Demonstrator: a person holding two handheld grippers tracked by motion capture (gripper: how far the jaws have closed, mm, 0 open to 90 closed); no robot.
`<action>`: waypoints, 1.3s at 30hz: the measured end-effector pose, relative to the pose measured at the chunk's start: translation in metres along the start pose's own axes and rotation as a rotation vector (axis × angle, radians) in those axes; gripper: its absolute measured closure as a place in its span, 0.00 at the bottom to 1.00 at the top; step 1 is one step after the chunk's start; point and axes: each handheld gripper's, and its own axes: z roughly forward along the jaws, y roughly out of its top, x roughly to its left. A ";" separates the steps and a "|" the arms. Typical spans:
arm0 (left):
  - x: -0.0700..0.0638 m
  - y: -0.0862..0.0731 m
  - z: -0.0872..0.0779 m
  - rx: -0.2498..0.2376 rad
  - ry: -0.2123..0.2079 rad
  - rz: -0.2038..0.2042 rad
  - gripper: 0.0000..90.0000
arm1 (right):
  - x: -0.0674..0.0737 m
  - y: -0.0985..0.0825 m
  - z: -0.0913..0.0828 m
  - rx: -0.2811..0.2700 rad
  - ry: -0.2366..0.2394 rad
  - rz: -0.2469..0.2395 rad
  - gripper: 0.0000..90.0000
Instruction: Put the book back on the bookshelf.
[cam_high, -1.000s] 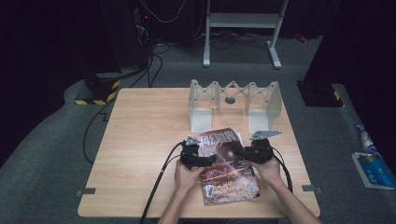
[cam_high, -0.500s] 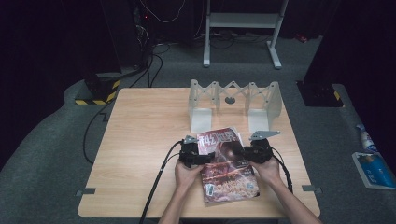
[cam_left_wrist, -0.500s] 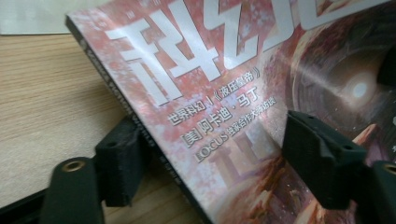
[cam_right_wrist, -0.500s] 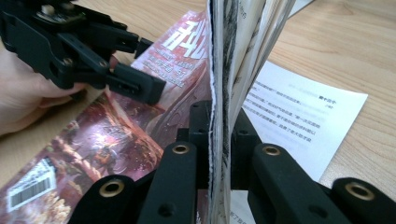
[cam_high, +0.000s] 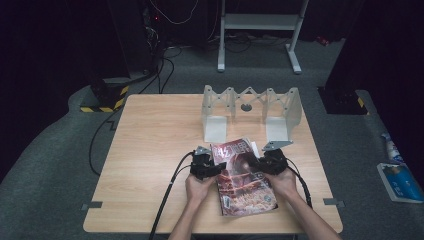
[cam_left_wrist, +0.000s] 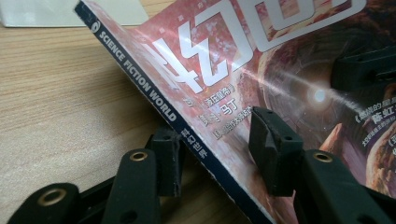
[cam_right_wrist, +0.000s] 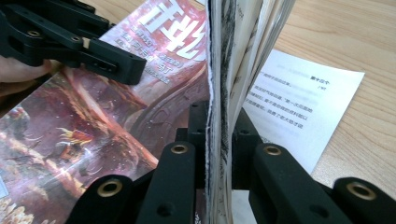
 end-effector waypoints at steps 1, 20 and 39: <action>-0.001 0.000 0.000 0.001 0.002 0.002 0.64 | -0.001 0.000 0.001 0.001 -0.003 -0.003 0.91; -0.006 0.001 0.000 0.009 0.009 0.040 0.71 | -0.011 -0.011 0.001 0.009 -0.084 0.084 0.56; -0.008 0.003 -0.002 -0.007 0.015 0.048 0.72 | -0.023 -0.013 -0.016 -0.054 -0.249 0.108 0.96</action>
